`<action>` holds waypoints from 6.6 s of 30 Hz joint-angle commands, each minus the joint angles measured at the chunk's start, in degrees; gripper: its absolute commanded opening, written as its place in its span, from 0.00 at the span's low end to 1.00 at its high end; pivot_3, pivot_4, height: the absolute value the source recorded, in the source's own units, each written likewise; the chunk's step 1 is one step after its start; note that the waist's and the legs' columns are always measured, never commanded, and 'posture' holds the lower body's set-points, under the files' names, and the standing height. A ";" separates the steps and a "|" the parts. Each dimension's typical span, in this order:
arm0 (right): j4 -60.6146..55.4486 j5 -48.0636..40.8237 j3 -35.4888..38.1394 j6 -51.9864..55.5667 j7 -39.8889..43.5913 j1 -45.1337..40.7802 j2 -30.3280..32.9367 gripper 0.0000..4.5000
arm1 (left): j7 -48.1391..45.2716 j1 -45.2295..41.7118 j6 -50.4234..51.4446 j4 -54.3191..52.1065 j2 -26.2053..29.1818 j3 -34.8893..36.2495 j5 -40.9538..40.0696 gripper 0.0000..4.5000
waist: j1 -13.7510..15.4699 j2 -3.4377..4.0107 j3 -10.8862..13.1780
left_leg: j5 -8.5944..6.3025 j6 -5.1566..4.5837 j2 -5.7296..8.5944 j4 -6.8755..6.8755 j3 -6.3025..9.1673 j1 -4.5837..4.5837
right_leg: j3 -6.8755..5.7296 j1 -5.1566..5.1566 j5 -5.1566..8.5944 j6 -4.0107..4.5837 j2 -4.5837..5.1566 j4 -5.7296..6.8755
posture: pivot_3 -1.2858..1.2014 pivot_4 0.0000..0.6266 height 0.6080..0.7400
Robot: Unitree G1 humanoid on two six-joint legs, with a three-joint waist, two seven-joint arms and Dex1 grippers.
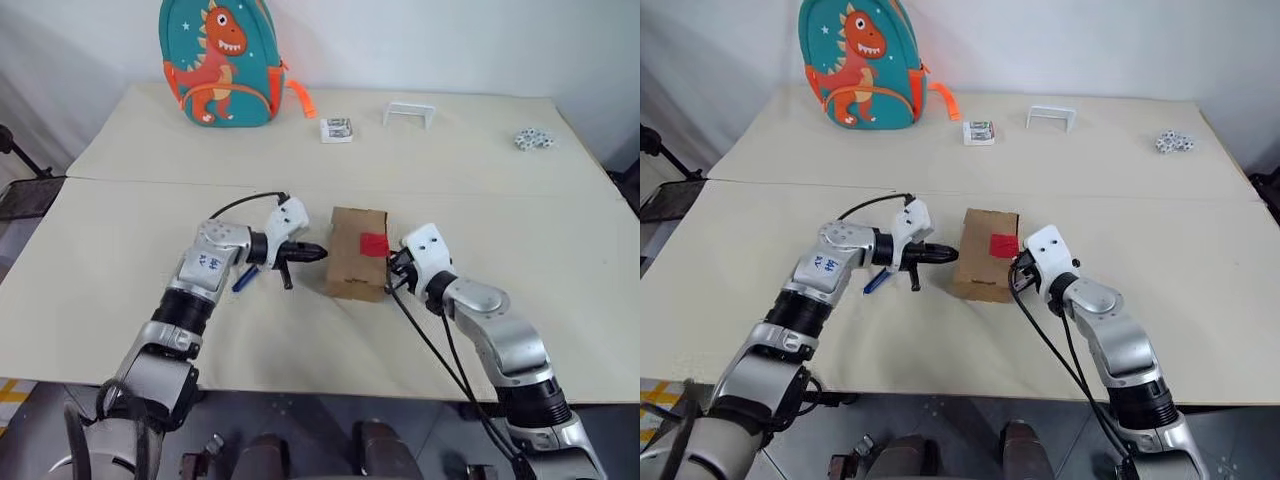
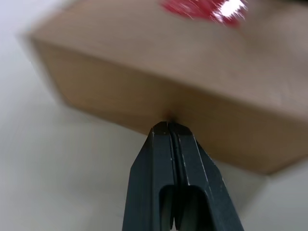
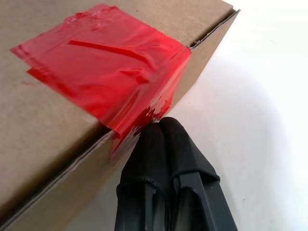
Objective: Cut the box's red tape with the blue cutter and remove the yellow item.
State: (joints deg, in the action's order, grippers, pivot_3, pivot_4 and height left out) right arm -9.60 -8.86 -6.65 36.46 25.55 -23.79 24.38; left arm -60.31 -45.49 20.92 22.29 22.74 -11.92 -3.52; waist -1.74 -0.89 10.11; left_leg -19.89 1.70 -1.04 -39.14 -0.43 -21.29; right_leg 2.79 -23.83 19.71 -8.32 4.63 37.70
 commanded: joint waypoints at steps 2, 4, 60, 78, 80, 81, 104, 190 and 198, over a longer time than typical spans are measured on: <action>4.31 0.64 -1.98 -3.65 5.47 -3.95 1.47 0.00 | -1.09 3.48 5.65 -10.79 1.24 0.54 -3.36 0.01 | -0.16 0.00 0.00 | 0.00 0.00 0.00 0.00 0.00 0.00 | 0.00 0.00 0.00 0.00 0.00 0.01 | 0.52 0.24 1.00; 7.38 1.15 -2.72 -5.81 7.55 -5.84 1.84 0.00 | -0.86 5.70 7.67 -14.50 2.01 0.83 -4.18 0.01 | -0.21 0.00 0.00 | 0.00 -0.01 0.01 -0.01 -0.05 0.01 | 0.07 0.00 0.00 0.00 0.01 0.01 | 0.52 0.24 1.00; 35.89 7.56 -1.20 -35.88 21.72 -17.11 1.71 0.00 | 8.33 8.57 7.06 -15.18 4.36 1.04 -7.16 0.01 | -0.54 0.02 0.01 | -0.01 0.00 -0.09 0.00 0.00 0.04 | -0.12 0.09 -0.05 -0.01 0.03 -0.12 | 0.52 0.24 1.00; 26.80 7.03 -3.62 -34.25 32.19 -12.59 4.34 0.00 | 0.02 15.70 12.89 -29.38 9.47 -3.33 -10.28 0.01 | -1.43 0.03 0.01 | -0.01 0.01 -0.39 -0.04 0.03 0.06 | -0.10 0.12 -0.05 -0.01 0.03 -0.07 | 0.52 0.24 1.00; 24.68 6.89 -3.52 -32.62 31.73 -11.38 4.51 0.00 | 0.45 16.54 12.72 -29.85 10.71 -2.29 -10.30 0.01 | -1.44 0.03 0.01 | -0.01 0.01 -0.39 -0.04 0.02 0.06 | -0.09 0.12 -0.05 -0.01 0.02 -0.07 | 0.52 0.24 1.00; 24.05 6.84 -3.36 -32.22 31.40 -10.97 4.51 0.00 | 0.74 16.85 12.52 -29.97 11.05 -1.75 -10.43 0.01 | -1.43 0.03 0.01 | -0.01 0.01 -0.41 -0.04 0.03 0.06 | -0.10 0.12 -0.05 -0.01 0.02 -0.08 | 0.52 0.24 1.00; 0.59 -25.48 25.73 -22.36 42.31 6.88 18.45 0.35 | -6.35 35.49 -0.68 -20.86 25.03 34.83 -23.09 0.45 | -1.37 0.21 0.01 | -0.07 -0.04 -0.49 0.08 0.00 0.07 | -0.14 0.17 -0.05 -0.01 -0.01 -0.26 | 0.52 0.24 1.00; -16.29 -31.12 32.75 -25.80 40.82 30.03 22.66 1.00 | -9.88 18.71 -7.85 -28.93 19.31 -4.84 -5.90 0.10 | 1.76 0.16 0.02 | -0.38 -1.05 0.35 0.21 -0.13 0.05 | -1.40 0.91 -0.67 -0.38 1.12 -1.80 | 0.52 0.24 1.00; -20.80 -28.96 37.72 -24.28 40.34 41.75 23.14 1.00 | -5.54 16.95 -5.19 -32.12 17.47 -11.62 5.07 0.10 | 2.11 0.18 0.01 | -0.34 -1.32 0.43 -0.02 -0.18 0.25 | -1.48 1.31 -0.72 -0.48 1.06 -2.00 | 0.52 0.24 1.00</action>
State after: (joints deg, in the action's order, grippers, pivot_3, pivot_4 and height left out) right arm -27.89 -38.20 28.67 11.81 66.18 16.82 46.67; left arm -67.43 -28.64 14.21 -8.47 40.62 -21.95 -1.04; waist 0.37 -0.71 10.12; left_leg -20.21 0.31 -0.60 -39.16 -0.60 -21.03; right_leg 1.36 -22.50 18.99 -8.79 5.69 35.67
